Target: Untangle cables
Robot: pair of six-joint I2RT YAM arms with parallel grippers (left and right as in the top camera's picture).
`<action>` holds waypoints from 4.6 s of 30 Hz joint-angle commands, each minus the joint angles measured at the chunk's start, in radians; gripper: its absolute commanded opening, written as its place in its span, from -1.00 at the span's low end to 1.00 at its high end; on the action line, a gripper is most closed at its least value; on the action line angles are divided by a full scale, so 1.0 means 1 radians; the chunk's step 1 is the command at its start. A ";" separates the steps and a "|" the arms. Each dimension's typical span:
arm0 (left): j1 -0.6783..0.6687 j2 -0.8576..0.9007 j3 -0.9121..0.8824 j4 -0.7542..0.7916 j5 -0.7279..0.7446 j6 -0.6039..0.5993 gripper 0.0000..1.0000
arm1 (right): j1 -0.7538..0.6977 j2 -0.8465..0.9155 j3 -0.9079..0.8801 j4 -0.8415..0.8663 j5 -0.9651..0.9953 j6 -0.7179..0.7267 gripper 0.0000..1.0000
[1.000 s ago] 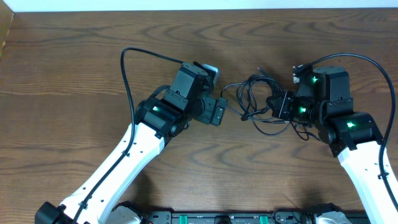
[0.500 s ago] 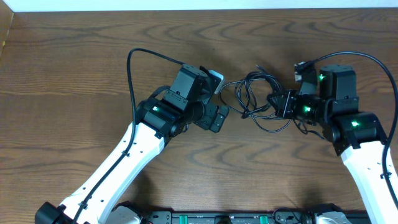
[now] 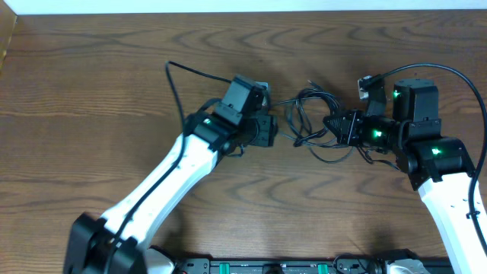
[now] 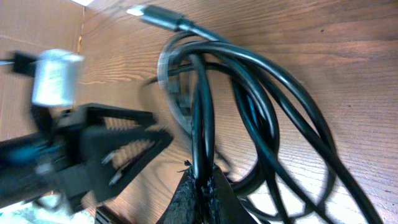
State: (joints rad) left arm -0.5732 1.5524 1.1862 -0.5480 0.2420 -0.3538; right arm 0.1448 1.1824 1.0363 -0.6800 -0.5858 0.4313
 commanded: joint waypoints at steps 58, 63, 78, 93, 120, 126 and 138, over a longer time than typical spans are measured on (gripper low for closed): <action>0.230 0.050 0.009 -0.103 -0.519 -0.071 -0.85 | -0.008 -0.020 0.002 -0.072 0.124 -0.021 -0.97; 0.227 0.050 0.009 -0.101 -0.226 -0.077 -0.85 | -0.001 -0.016 0.001 -0.074 0.101 -0.020 -0.96; 0.227 -0.158 0.030 0.029 0.215 -0.055 -0.86 | 0.173 0.238 -0.003 -0.035 0.084 0.353 -0.06; 0.127 -0.169 0.030 0.084 0.232 -0.171 -0.85 | 0.324 0.505 -0.003 0.204 0.075 0.614 -0.11; 0.360 -0.213 0.029 -0.046 0.289 0.155 -0.85 | 0.176 0.538 -0.002 -0.010 0.407 0.117 -0.98; 0.354 -0.213 0.027 -0.187 0.221 0.179 -0.28 | 0.145 0.484 -0.002 0.023 0.264 -0.041 -0.98; 0.142 -0.196 -0.069 -0.235 0.135 0.211 0.82 | 0.143 0.457 -0.002 0.101 0.235 -0.051 -0.98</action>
State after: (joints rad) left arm -0.3927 1.3457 1.1816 -0.7792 0.4603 -0.1825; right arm 0.2955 1.6581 1.0355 -0.5823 -0.3298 0.4004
